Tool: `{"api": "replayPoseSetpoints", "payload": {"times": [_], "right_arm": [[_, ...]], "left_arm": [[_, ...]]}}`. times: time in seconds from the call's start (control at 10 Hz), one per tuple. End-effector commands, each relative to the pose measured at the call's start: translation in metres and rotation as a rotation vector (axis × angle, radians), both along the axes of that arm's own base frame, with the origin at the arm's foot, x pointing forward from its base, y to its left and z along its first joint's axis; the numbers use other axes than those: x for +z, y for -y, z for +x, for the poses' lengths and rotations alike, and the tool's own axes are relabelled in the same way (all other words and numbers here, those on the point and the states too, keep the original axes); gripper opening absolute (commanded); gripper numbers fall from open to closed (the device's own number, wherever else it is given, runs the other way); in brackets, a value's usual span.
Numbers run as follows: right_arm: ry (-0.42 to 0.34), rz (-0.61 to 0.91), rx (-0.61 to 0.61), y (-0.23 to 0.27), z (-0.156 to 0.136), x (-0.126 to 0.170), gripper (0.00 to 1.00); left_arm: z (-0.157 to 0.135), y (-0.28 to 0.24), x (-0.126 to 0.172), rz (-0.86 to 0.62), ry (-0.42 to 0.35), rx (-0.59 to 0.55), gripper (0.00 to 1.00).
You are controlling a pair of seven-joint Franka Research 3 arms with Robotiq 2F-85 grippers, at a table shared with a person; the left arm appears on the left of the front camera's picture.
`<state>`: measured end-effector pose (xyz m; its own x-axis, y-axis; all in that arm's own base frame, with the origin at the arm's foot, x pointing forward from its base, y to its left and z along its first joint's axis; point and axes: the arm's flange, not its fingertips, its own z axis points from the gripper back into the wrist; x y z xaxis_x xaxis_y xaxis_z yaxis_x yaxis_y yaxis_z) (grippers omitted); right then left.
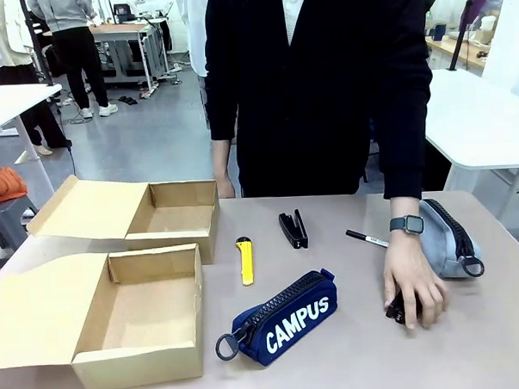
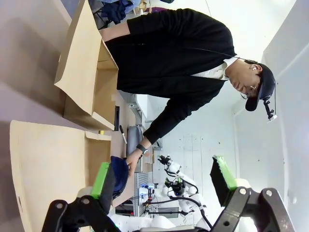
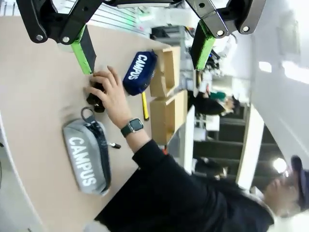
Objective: Place items inside the box.
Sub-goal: Pick up a Pencil pouch or Stapler and place it inside the Mailer Box closest to the robot.
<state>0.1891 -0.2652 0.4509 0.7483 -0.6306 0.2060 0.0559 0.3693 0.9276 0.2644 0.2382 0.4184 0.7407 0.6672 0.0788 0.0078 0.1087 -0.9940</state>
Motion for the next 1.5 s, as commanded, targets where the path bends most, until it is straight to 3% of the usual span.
{"api": "replayPoseSetpoints", "payload": {"times": [0.0, 0.1, 0.2, 0.6, 0.7, 0.9, 1.0, 1.1, 1.2, 1.3, 1.4], "right_arm": [[0.018, -0.058, 0.061, -0.02, 0.019, 0.017, 1.0], [0.018, -0.058, 0.061, -0.02, 0.019, 0.017, 1.0], [-0.008, 0.003, -0.003, 0.002, -0.002, -0.003, 1.0], [-0.011, -0.095, 0.118, -0.035, 0.024, 0.004, 1.0], [0.012, -0.203, 0.208, -0.066, 0.039, 0.004, 1.0], [0.129, -0.47, 0.594, -0.165, 0.074, 0.0, 1.0], [0.252, -0.551, 0.834, -0.221, 0.086, 0.001, 1.0], [0.324, -0.603, 0.983, -0.261, 0.091, 0.0, 1.0], [0.307, -0.754, 0.932, -0.299, 0.093, -0.007, 1.0], [0.078, -0.436, 0.687, -0.201, 0.111, 0.043, 1.0], [0.078, -0.436, 0.687, -0.201, 0.111, 0.043, 1.0]], "left_arm": [[0.0, 0.0, 0.001, 0.001, 0.029, -0.003, 1.0], [0.0, 0.0, 0.001, 0.001, 0.029, -0.003, 1.0], [0.0, 0.0, 0.001, 0.001, 0.029, -0.003, 1.0], [0.0, 0.0, 0.001, 0.001, 0.029, -0.003, 1.0], [0.0, 0.0, 0.001, 0.001, 0.029, -0.003, 1.0], [0.0, 0.0, 0.001, 0.001, 0.029, -0.003, 1.0], [0.0, 0.0, 0.001, 0.001, 0.029, -0.003, 1.0], [0.0, 0.0, 0.001, 0.001, 0.029, -0.003, 1.0], [0.0, 0.0, 0.001, 0.001, 0.029, -0.003, 1.0], [0.0, 0.0, 0.001, 0.001, 0.029, -0.003, 1.0], [0.0, 0.0, 0.001, 0.001, 0.029, -0.003, 1.0]]}}
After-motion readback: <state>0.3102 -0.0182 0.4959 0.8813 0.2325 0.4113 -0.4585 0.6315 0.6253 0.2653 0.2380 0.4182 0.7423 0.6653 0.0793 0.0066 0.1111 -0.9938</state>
